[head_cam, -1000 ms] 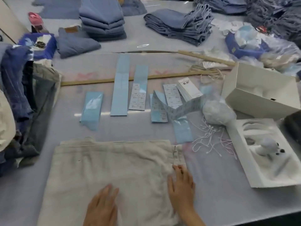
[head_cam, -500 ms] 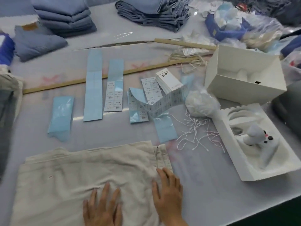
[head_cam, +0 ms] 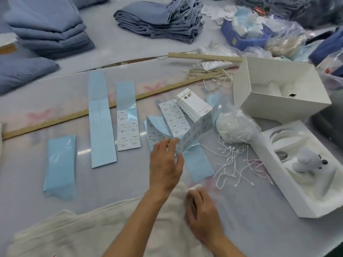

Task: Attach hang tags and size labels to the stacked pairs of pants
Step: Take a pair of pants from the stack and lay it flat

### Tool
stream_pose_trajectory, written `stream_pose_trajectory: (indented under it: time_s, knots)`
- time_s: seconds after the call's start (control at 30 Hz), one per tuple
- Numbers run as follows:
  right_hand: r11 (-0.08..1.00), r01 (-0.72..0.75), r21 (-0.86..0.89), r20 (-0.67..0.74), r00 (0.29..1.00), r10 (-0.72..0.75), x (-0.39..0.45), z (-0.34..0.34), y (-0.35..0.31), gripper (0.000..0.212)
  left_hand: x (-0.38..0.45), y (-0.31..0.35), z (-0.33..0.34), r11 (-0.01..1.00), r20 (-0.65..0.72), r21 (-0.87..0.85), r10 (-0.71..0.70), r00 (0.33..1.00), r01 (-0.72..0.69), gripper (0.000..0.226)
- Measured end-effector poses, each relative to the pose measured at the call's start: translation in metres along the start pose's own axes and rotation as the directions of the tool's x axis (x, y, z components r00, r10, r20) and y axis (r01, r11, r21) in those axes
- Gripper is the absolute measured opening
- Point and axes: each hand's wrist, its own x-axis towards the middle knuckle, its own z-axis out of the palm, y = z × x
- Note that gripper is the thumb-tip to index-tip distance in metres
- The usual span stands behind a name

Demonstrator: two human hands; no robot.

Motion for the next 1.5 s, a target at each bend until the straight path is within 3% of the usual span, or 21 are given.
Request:
stream_pose_trajectory:
  time_s: [0.13, 0.2, 0.37, 0.5, 0.6, 0.63, 0.7, 0.77, 0.97, 1.1, 1.27, 1.4, 1.5]
  knots:
    - [1.000, 0.000, -0.028, -0.011, 1.000, 0.000, -0.001, 0.001, 0.000, 0.022, 0.072, 0.015, 0.030, 0.971, 0.163, 0.236, 0.008, 0.987, -0.047, 0.055]
    - [0.999, 0.008, -0.038, -0.022, 1.000, -0.009, -0.001, 0.002, 0.001, 0.021, 0.087, 0.013, 0.042, 0.964, 0.221, 0.266, -0.045, 0.974, -0.015, 0.035]
    - [0.999, -0.009, -0.039, -0.031, 0.999, 0.008, 0.000, 0.000, 0.002, 0.022, 0.073, -0.019, 0.045, 0.945, 0.113, 0.065, -0.325, 0.939, 0.319, 0.023]
    - [1.000, 0.003, -0.006, -0.036, 0.999, -0.003, 0.001, -0.001, 0.005, 0.018, 0.041, -0.052, 0.036, 0.772, 0.075, -0.134, -0.617, 0.783, 0.621, 0.015]
    - [1.000, -0.010, 0.010, -0.033, 0.999, 0.010, 0.001, 0.000, 0.004, 0.015, 0.021, -0.061, 0.036, 0.708, 0.065, -0.201, -0.680, 0.730, 0.677, 0.007]
    - [1.000, -0.016, 0.017, -0.030, 0.999, 0.017, 0.000, 0.001, 0.004, 0.015, 0.018, -0.060, 0.036, 0.721, 0.048, -0.189, -0.671, 0.740, 0.666, 0.007]
    - [0.999, -0.024, 0.021, -0.028, 0.999, 0.025, 0.000, 0.001, 0.005, 0.015, 0.014, -0.055, 0.037, 0.803, 0.020, -0.070, -0.592, 0.806, 0.592, 0.032]
    - [0.999, -0.036, 0.016, -0.035, 0.999, 0.037, 0.000, 0.001, 0.005, 0.016, 0.011, -0.051, 0.040, 0.864, 0.019, 0.079, -0.500, 0.866, 0.497, 0.043]
    - [0.998, -0.038, 0.041, -0.047, 0.998, 0.040, 0.001, -0.002, 0.002, 0.015, 0.004, -0.053, 0.045, 0.912, 0.090, 0.351, -0.260, 0.962, 0.213, 0.035]
    - [0.996, -0.054, 0.064, -0.058, 0.997, 0.057, -0.001, -0.001, 0.005, 0.013, 0.009, -0.054, 0.040, 0.930, 0.160, 0.300, -0.267, 0.950, 0.211, 0.036]
    - [0.979, -0.128, 0.158, -0.014, 0.991, 0.132, 0.007, -0.011, -0.003, 0.014, -0.042, -0.020, 0.022, 0.994, 0.066, 0.107, 0.006, 0.998, -0.013, 0.034]
    - [0.918, -0.292, 0.268, 0.012, 0.954, 0.299, -0.014, -0.037, -0.009, 0.024, -0.132, -0.005, 0.014, 0.989, 0.311, 0.003, 0.140, 0.940, -0.148, 0.042]
    - [0.914, -0.387, 0.122, 0.004, 0.921, 0.390, -0.078, -0.060, -0.011, 0.017, -0.154, -0.013, 0.011, 0.978, 0.449, 0.029, 0.172, 0.877, -0.207, 0.050]
